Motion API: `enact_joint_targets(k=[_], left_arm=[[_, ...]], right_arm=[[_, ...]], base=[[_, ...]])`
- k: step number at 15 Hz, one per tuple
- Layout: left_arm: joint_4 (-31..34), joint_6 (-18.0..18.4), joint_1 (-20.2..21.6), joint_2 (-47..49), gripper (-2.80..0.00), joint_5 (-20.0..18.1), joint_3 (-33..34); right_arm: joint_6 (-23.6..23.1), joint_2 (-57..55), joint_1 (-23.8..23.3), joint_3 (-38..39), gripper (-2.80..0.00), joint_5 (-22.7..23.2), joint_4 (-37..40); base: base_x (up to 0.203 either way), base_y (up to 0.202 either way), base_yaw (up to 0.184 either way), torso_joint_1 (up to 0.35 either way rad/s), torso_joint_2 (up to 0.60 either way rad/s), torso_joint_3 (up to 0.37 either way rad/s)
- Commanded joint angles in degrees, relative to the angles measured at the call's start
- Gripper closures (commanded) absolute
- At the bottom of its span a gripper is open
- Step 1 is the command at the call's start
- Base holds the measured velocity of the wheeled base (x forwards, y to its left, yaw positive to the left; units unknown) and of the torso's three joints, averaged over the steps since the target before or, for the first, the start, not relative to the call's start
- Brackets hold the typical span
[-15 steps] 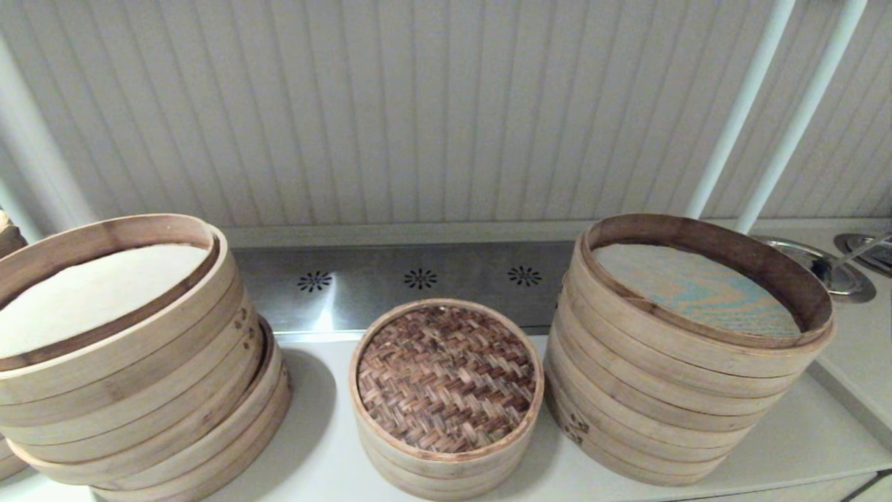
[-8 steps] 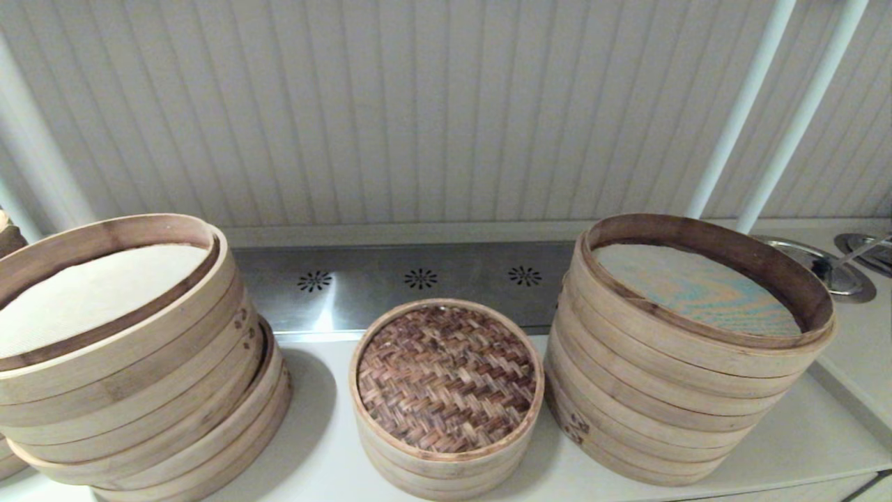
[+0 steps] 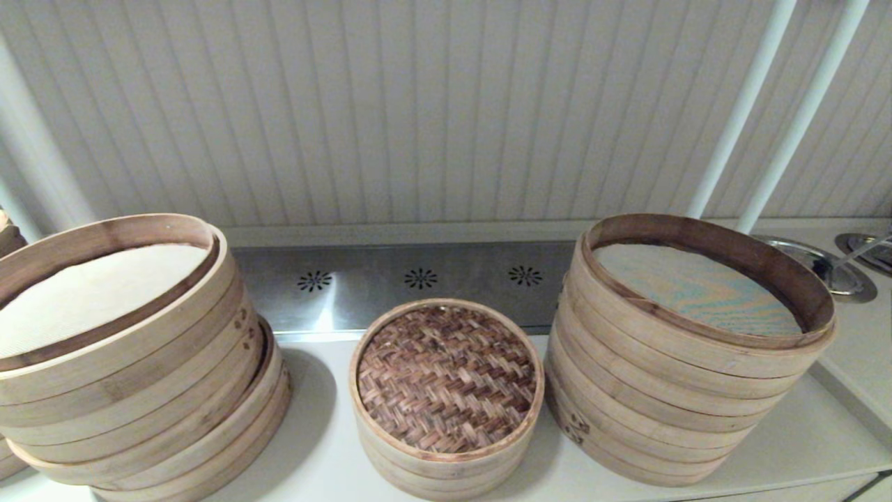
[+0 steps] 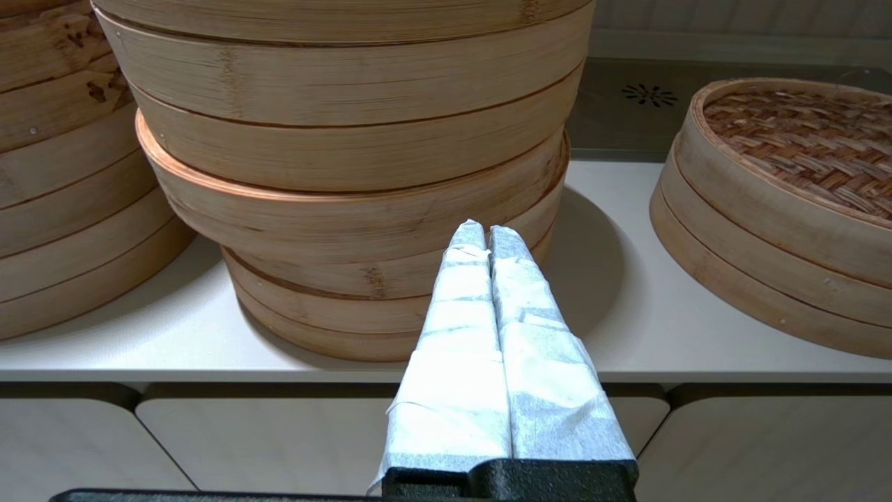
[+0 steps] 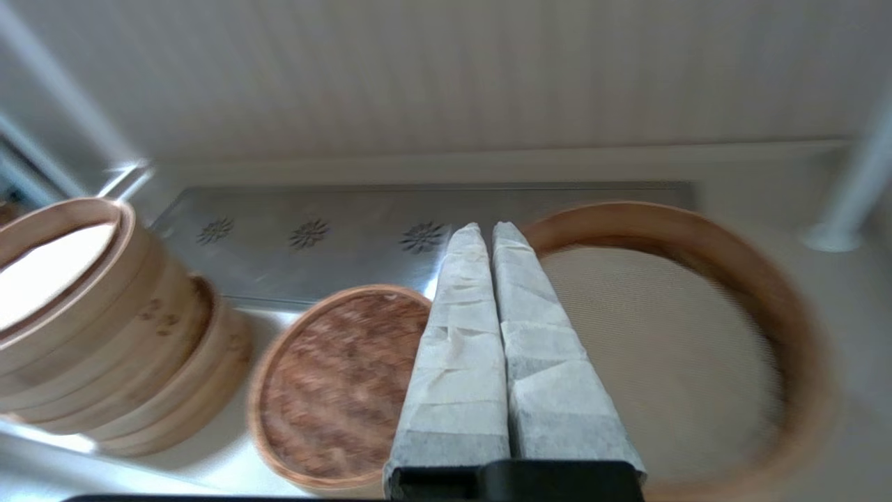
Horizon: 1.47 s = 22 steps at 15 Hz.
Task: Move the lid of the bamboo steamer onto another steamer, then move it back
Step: Pick up the steamer
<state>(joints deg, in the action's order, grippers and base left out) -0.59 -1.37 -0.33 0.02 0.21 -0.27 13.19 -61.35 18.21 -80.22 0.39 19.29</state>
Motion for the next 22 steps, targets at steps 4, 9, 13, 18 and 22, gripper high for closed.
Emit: enact_joint_targets(k=[4,9,13,18,22], left_arm=[[0.0,0.0,0.0,0.1,0.0,0.0,0.0],[0.0,0.0,0.0,0.1,0.0,0.0,0.0],[0.0,0.0,0.0,0.1,0.0,0.0,0.0],[0.1,0.0,0.0,0.1,0.0,0.0,0.0],[0.1,0.0,0.0,0.1,0.0,0.0,0.0]], right_arm=[[0.7,-20.3,17.8,-18.0,0.0,-10.8,7.0],[0.2,-34.3,21.5,-21.3,0.0,-12.1,8.1],[-0.7,-44.4,21.7,-24.1,0.0,-11.9,7.9],[-0.7,-51.4,21.8,-21.1,-2.8,-10.5,3.9],[-0.5,-53.0,21.7,-16.4,-2.8,-8.9,0.9]], base=[[0.0,0.0,0.0,0.0,0.0,0.0],[0.0,0.0,0.0,0.0,0.0,0.0],[0.0,0.0,0.0,0.0,0.0,0.0],[0.0,0.0,0.0,0.0,0.0,0.0],[0.0,0.0,0.0,0.0,0.0,0.0]])
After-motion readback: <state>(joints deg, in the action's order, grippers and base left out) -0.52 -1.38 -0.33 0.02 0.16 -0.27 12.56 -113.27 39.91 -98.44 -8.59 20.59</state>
